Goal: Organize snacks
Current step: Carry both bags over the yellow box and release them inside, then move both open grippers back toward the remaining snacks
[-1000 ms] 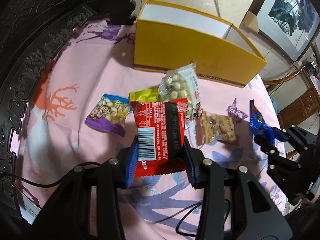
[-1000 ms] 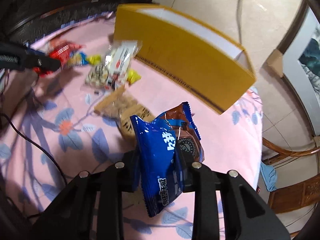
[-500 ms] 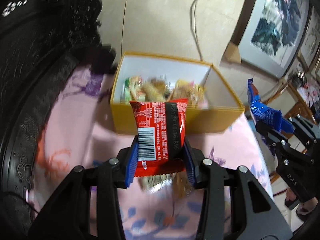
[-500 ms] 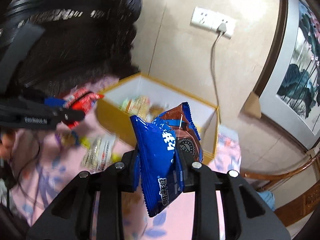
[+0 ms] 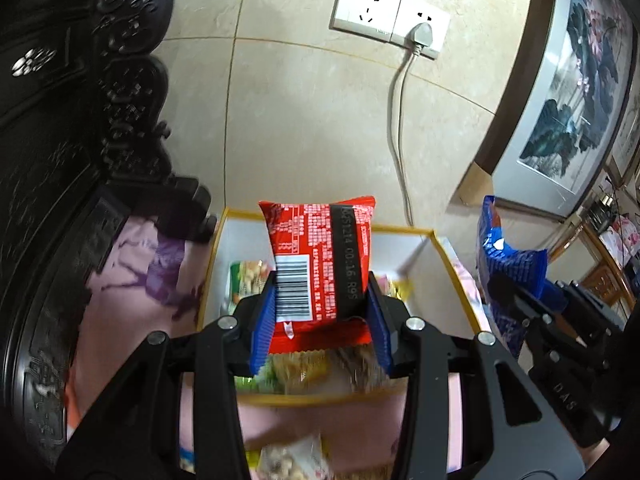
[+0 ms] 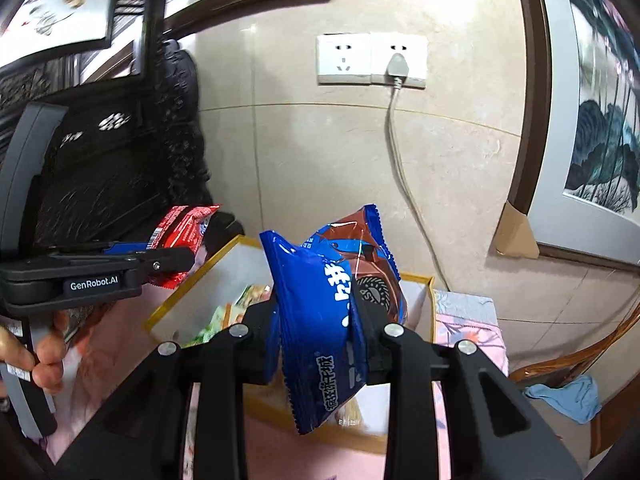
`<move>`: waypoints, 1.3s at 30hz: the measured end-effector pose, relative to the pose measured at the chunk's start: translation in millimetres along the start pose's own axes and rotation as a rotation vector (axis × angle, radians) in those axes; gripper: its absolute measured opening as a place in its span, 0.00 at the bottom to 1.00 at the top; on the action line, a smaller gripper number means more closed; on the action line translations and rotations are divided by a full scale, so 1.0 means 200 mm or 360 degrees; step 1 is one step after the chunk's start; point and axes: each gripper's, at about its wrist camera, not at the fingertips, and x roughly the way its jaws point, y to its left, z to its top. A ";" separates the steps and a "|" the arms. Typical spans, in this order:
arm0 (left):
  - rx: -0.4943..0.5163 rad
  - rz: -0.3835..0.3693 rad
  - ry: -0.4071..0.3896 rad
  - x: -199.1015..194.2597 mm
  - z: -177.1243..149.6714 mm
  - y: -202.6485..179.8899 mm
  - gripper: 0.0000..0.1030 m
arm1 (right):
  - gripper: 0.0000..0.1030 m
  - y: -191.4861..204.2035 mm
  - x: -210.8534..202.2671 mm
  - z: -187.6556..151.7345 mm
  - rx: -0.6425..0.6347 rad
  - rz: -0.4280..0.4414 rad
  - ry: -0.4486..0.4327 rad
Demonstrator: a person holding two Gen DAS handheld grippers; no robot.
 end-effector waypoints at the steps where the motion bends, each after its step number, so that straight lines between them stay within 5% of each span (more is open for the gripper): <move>1: 0.0003 0.0019 0.0003 0.02 0.02 0.00 0.60 | 0.35 -0.02 0.03 0.01 0.0014 0.0013 0.0019; 2: 0.0002 0.0062 0.0021 0.06 0.03 -0.01 0.87 | 0.38 -0.03 0.08 0.01 0.0033 0.0002 0.0067; 3: -0.0006 0.0154 0.0042 0.08 0.04 -0.02 0.91 | 0.56 -0.04 0.10 0.02 0.0042 -0.0047 0.0087; 4: -0.0014 0.0210 0.0039 0.07 0.05 -0.02 0.91 | 0.64 -0.03 0.08 0.02 0.0035 -0.0089 0.0048; 7: -0.0029 0.0183 -0.0012 0.03 0.05 -0.03 0.92 | 0.64 -0.01 0.02 0.03 -0.0018 -0.0066 -0.0025; 23: 0.0067 0.0169 0.0052 -0.15 -0.11 -0.12 0.92 | 0.64 0.03 -0.19 -0.14 0.0032 -0.0009 0.0059; 31: 0.0016 0.0188 0.0172 -0.27 -0.45 0.07 0.93 | 0.64 0.08 -0.24 -0.50 -0.0037 0.0144 0.0375; 39: -0.0098 0.0263 0.0340 -0.36 -0.80 0.29 0.93 | 0.64 0.30 -0.25 -0.88 -0.0313 0.0338 0.0670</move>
